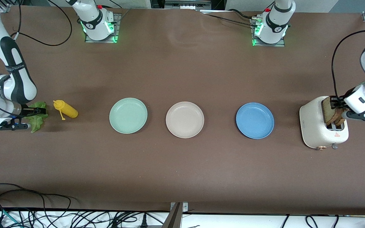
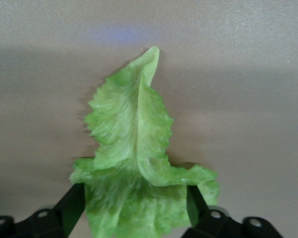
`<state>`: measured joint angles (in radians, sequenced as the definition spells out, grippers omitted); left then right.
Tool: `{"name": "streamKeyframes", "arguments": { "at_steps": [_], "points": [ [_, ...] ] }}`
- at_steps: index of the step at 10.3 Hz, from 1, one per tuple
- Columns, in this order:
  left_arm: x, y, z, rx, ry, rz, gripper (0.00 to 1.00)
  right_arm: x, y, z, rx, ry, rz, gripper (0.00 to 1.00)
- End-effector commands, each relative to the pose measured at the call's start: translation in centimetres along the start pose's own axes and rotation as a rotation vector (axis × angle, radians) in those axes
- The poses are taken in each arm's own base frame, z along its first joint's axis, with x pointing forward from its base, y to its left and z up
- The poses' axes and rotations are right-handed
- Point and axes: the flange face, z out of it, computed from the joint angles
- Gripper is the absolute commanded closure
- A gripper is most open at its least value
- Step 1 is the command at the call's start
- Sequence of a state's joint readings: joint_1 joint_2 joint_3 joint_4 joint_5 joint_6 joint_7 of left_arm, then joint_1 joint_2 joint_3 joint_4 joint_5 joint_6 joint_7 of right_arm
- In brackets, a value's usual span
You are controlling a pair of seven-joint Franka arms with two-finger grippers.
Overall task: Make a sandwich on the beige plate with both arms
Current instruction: 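Pull a bread slice from the toaster with the left gripper onto the beige plate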
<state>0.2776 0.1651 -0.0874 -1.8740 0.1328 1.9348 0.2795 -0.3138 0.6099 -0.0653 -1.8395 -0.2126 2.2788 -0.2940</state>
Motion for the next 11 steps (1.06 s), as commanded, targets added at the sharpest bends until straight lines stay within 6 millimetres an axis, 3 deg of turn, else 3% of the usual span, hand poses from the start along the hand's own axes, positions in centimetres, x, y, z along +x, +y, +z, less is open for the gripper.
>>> {"name": "streamKeyframes", "arguments": {
  "at_steps": [1,3,4,6,8,11],
  "points": [
    [-0.1,0.2,-5.5,0.026,-0.021,0.017,1.00,-0.1,0.1,0.2,0.011,0.010,-0.006,0.60],
    [0.5,3.4,-10.0,0.019,-0.028,0.067,1.00,-0.1,0.1,0.3,0.011,0.007,-0.007,0.93],
    [0.5,5.1,-11.5,-0.001,-0.042,0.086,1.00,-0.1,0.1,0.3,0.012,0.006,-0.012,1.00],
    [1.0,11.2,-13.1,-0.128,-0.040,0.164,1.00,0.0,0.2,-0.4,0.008,0.014,-0.020,1.00],
    [1.8,17.6,-13.0,-0.257,-0.051,0.117,1.00,0.0,0.0,-2.4,0.003,0.014,-0.032,1.00],
    [3.8,31.3,-10.9,-0.347,-0.151,-0.064,1.00,-0.9,-1.1,-9.6,0.004,-0.003,-0.074,1.00]
  ]
}}
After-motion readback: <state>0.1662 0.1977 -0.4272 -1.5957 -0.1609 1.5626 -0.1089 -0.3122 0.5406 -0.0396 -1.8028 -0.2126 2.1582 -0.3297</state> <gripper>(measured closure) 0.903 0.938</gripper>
